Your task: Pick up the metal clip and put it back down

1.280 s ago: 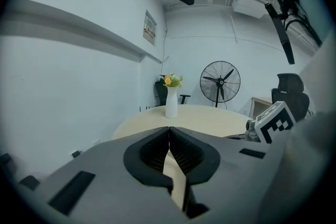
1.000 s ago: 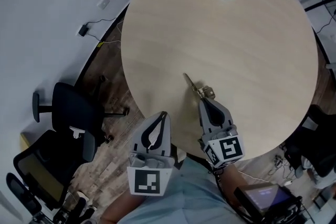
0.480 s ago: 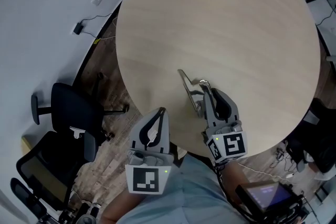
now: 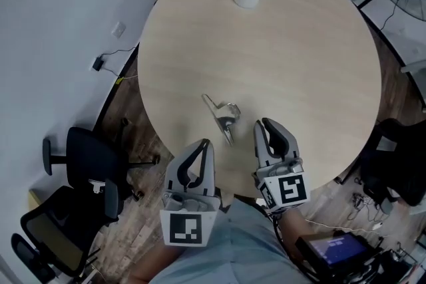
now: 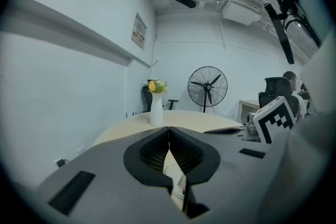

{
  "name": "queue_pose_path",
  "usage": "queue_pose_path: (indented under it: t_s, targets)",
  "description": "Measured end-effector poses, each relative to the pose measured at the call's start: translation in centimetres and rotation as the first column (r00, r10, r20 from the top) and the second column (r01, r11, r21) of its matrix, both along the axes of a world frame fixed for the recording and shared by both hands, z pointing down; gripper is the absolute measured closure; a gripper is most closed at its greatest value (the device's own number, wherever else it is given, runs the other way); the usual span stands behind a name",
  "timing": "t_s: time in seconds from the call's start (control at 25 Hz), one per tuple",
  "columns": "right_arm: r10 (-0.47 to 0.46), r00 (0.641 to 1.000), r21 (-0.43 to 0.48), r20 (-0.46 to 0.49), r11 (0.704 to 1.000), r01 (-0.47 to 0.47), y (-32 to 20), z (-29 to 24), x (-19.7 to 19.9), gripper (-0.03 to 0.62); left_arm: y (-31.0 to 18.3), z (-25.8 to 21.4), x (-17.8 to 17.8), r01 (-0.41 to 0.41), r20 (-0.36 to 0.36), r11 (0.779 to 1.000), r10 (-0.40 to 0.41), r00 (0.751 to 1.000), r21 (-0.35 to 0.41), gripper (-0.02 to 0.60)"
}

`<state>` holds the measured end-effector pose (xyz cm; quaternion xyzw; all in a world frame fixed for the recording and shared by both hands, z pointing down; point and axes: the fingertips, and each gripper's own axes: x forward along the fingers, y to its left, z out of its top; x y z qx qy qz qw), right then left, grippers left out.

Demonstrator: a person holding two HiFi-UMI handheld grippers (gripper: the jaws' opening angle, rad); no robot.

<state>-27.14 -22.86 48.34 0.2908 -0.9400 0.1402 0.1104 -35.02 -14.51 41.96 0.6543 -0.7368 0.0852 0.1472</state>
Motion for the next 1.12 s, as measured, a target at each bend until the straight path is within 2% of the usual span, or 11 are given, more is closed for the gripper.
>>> queue_pose_path:
  t_s: [0.24, 0.48, 0.64, 0.8, 1.12]
  targets:
    - [0.086, 0.996, 0.114, -0.004, 0.990, -0.085, 0.9, -6.6, 7.4, 0.542, -0.4, -5.8, 6.6, -0.062, 0.053, 0.990, 0.055, 0.997, 0.130, 0.561]
    - [0.165, 0.985, 0.258, 0.058, 0.950, -0.175, 3.3, -12.1, 15.3, 0.542, 0.6, -10.5, 12.8, -0.111, 0.096, 0.964, 0.090, 0.991, 0.240, 0.561]
    - [0.206, 0.975, 0.302, 0.081, 0.927, -0.221, 4.2, -13.7, 20.1, 0.542, 1.1, -11.6, 17.2, -0.154, 0.112, 0.952, 0.128, 0.985, 0.265, 0.561]
    - [0.233, 0.968, 0.319, 0.095, 0.914, -0.251, 5.3, -14.5, 23.6, 0.542, 1.5, -12.3, 19.9, -0.172, 0.110, 0.945, 0.146, 0.983, 0.280, 0.562]
    - [0.238, 0.965, 0.334, 0.114, 0.905, -0.263, 6.5, -15.4, 26.4, 0.545, 2.2, -13.4, 22.8, -0.194, 0.138, 0.933, 0.159, 0.978, 0.304, 0.563]
